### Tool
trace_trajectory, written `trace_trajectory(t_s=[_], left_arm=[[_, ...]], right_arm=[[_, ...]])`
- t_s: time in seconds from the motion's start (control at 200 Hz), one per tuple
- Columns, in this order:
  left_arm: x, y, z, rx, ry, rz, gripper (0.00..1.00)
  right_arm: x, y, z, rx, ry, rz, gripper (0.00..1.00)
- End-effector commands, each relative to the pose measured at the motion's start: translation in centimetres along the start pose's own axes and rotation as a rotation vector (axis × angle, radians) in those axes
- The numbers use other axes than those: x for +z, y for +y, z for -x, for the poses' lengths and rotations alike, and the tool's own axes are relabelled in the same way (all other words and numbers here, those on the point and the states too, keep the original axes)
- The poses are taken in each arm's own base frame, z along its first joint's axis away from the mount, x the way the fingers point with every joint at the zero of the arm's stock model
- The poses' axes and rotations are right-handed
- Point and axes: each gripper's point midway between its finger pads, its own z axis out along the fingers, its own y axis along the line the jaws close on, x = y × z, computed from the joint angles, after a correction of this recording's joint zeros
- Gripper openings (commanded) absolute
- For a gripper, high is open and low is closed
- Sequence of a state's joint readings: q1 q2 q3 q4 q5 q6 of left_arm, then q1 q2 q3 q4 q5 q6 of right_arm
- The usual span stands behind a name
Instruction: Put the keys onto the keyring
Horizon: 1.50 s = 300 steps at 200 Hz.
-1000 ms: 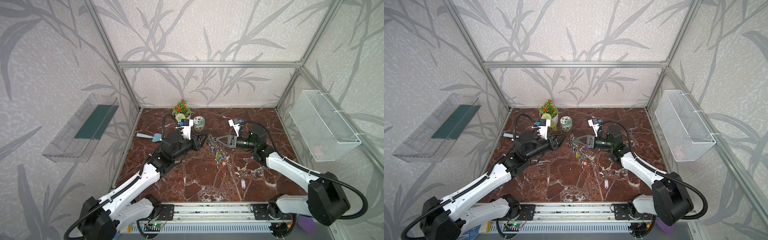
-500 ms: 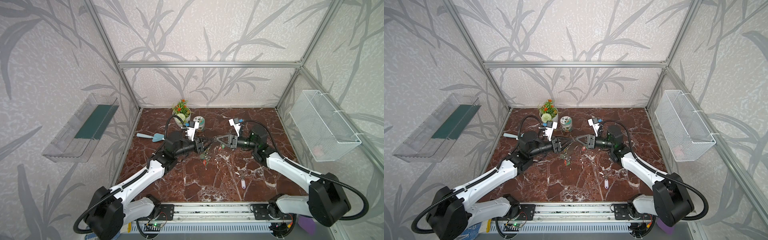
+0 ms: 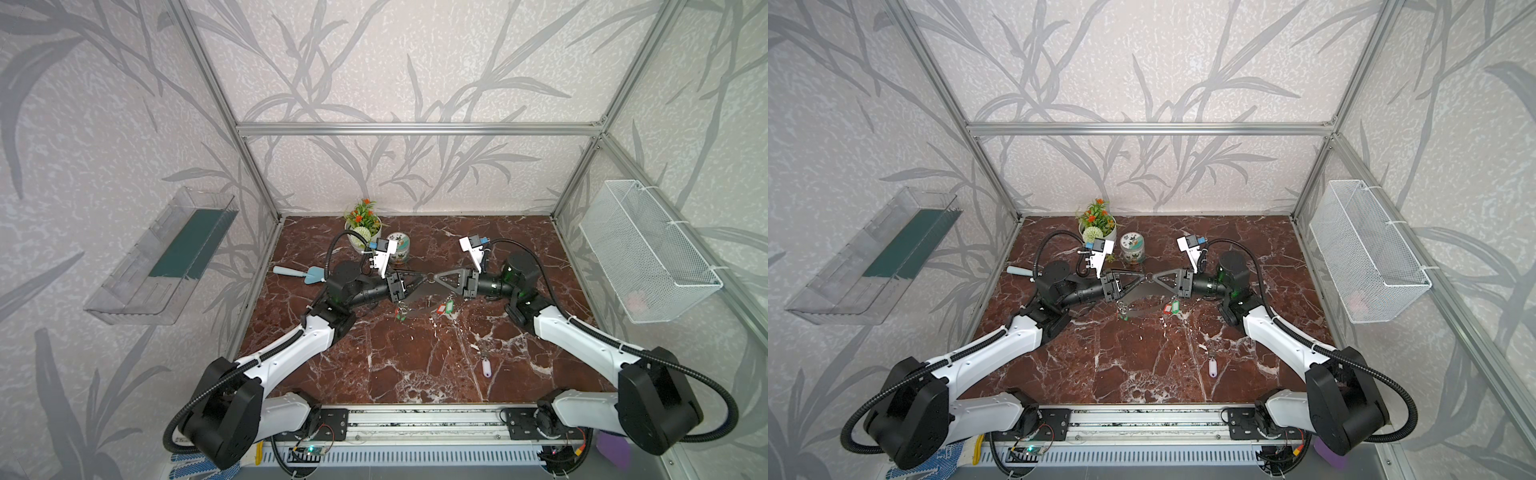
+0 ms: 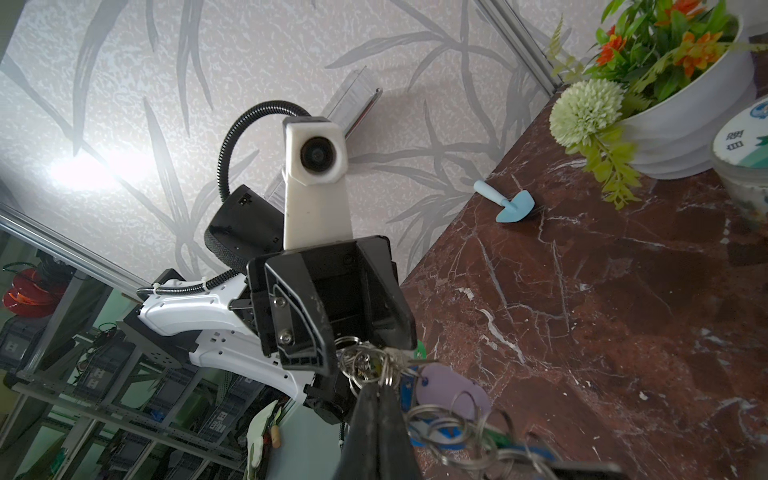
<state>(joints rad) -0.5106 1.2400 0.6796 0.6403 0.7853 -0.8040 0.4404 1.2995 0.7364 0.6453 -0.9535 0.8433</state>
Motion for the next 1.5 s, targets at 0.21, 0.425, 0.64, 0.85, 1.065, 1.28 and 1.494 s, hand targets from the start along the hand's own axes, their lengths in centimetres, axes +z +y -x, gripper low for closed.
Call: trace_trajectory(t_s=[0.21,0.425,0.64,0.85,1.065,1.28,1.494], left_arm=[[-0.8,-0.7,0.4,-0.002,-0.04,-0.085,0.36],[-1.9,-3.4,2.4,0.022,-0.11,-0.193,0.37],[-4.6,2.1,5.1,-0.048,-0.246,0.042,0.25],[-2.8,1.8,3.1,-0.047,-0.13,-0.015,0.27],[-0.8,-0.6,1.3,-0.011,-0.047,-0.134,0.34],[-0.5,-3.3,1.6,0.003,-0.055,-0.296,0.36],[-0.2,-4.2,1.6,-0.009,-0.047,-0.376,0.32]], right_arm=[[-0.6,3.3,1.6,-0.115,-0.04,0.09,0.0],[-0.5,3.1,1.5,-0.111,-0.039,0.086,0.0],[-0.7,3.5,1.6,-0.114,-0.041,0.092,0.0],[-0.6,3.7,1.7,-0.115,-0.04,0.104,0.0],[-0.5,3.8,1.7,-0.11,-0.037,0.119,0.0],[-0.5,3.7,1.5,-0.106,-0.029,0.122,0.0],[-0.6,3.8,1.4,-0.104,-0.027,0.125,0.0]])
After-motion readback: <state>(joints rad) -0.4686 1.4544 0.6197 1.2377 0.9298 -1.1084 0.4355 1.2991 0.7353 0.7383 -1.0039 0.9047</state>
